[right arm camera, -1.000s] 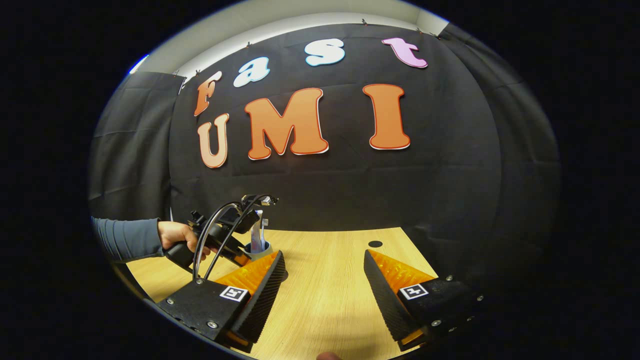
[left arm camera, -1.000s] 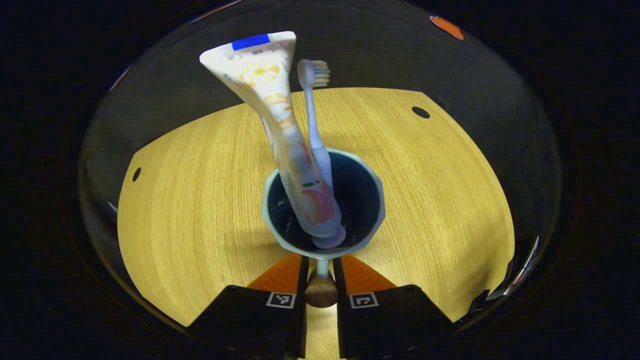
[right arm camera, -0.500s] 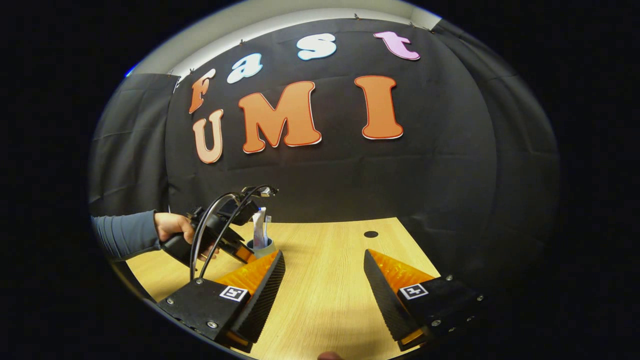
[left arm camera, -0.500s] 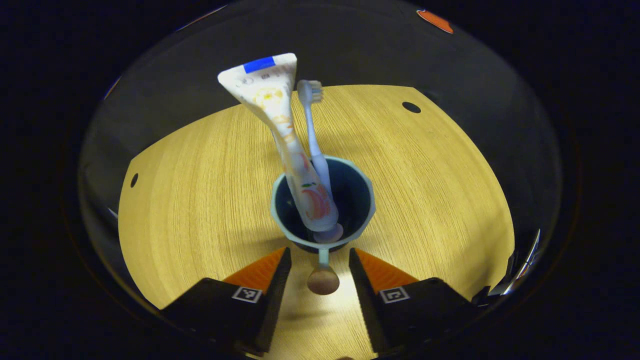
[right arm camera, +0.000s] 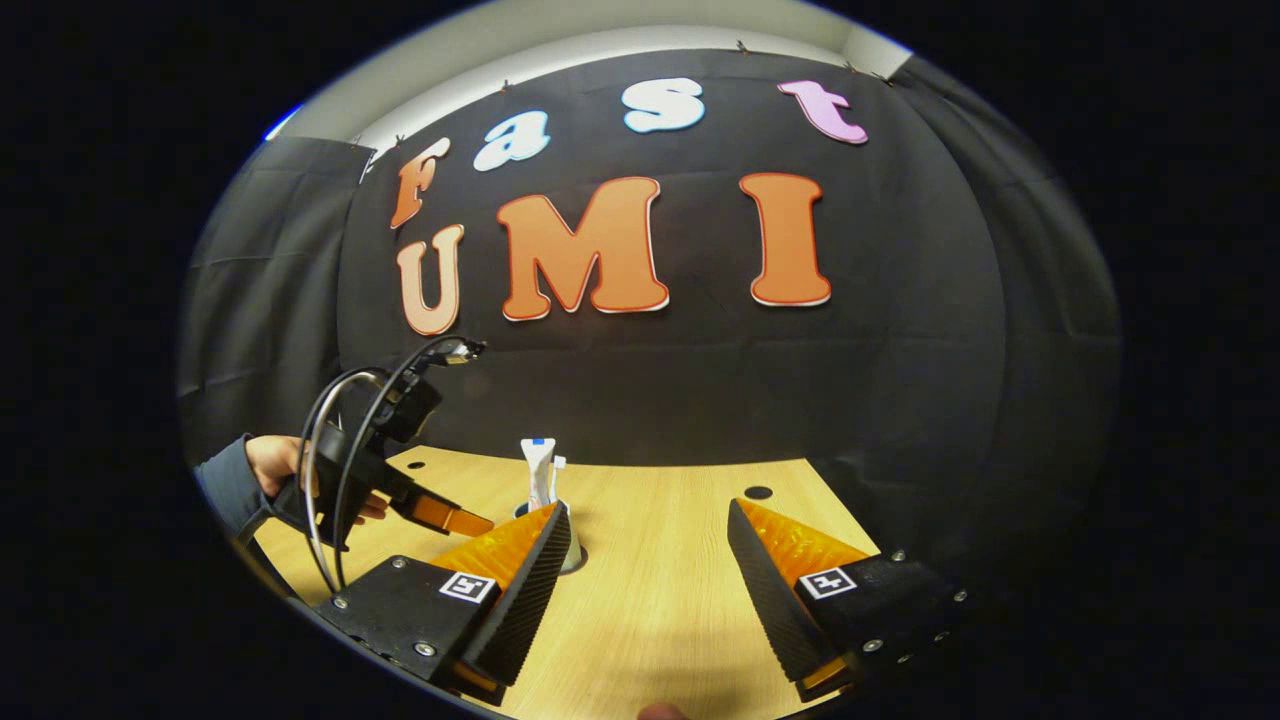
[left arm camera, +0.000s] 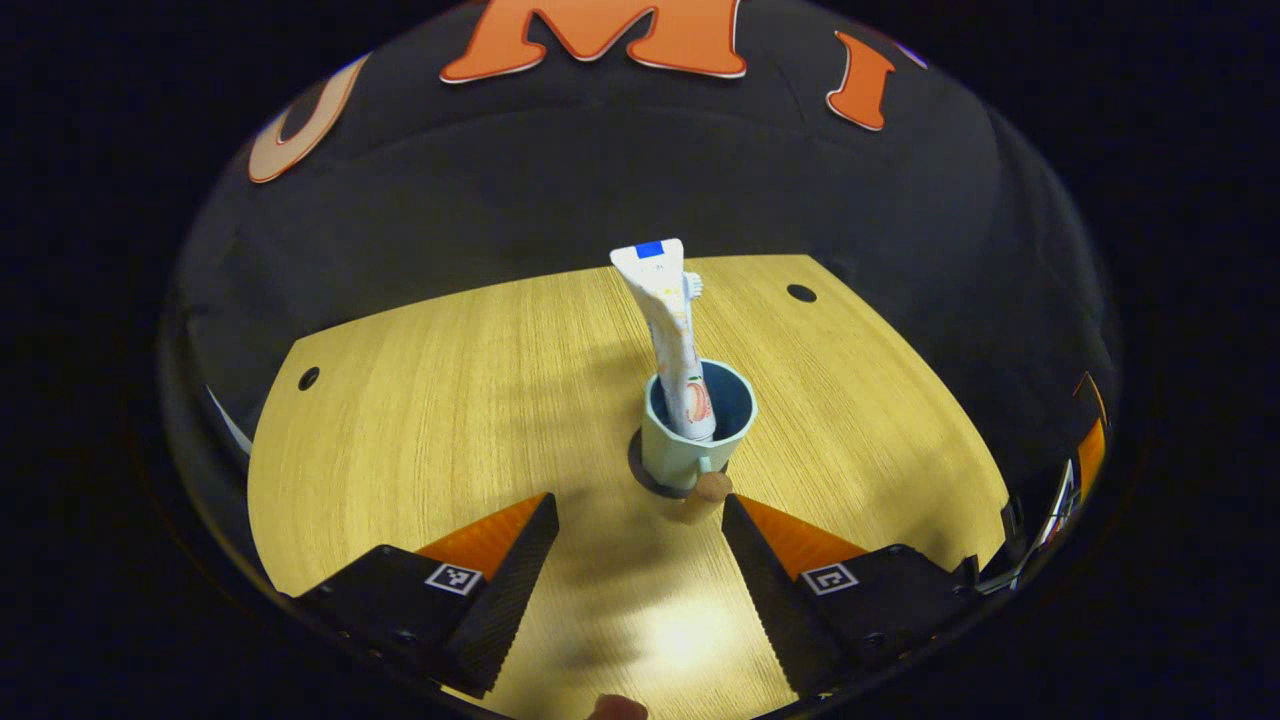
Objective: Put the toothbrush and toothpaste on the desktop into the cup, then pick up the cup and place it on the coaster on the desktop.
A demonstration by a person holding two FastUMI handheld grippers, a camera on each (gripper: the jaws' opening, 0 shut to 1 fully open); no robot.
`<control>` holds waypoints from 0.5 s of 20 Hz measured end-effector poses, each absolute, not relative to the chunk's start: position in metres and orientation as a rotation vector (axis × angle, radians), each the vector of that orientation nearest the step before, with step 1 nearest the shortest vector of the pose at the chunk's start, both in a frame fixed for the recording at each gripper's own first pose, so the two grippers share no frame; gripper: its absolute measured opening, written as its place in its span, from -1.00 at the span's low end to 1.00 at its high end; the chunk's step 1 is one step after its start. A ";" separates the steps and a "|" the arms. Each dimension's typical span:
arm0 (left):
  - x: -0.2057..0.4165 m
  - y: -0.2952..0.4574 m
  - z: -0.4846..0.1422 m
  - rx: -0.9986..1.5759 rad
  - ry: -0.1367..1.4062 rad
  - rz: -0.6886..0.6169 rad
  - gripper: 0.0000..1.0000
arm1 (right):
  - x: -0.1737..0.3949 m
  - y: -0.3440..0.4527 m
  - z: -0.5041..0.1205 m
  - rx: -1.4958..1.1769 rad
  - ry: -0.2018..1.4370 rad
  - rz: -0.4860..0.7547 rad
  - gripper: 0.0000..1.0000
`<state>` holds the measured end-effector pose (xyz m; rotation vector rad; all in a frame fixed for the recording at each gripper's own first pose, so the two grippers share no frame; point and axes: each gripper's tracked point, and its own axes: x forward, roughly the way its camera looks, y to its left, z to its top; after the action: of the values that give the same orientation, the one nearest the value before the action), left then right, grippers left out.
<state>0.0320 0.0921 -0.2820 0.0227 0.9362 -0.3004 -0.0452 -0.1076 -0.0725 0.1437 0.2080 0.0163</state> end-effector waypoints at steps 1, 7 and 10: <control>0.029 0.103 -0.270 0.021 0.901 -0.284 0.99 | -0.042 -0.100 -0.068 0.143 0.196 0.021 0.89; 0.025 0.183 -0.209 0.105 0.650 -0.147 0.99 | -0.032 -0.048 -0.030 0.117 0.136 0.053 0.89; 0.018 0.210 -0.180 0.107 0.528 -0.099 0.96 | -0.023 -0.019 -0.015 0.104 0.103 0.077 0.89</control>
<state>0.0177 0.2100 -0.1799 0.1071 0.5276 -0.0992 -0.0227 -0.0187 -0.0154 0.1042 0.1030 0.0766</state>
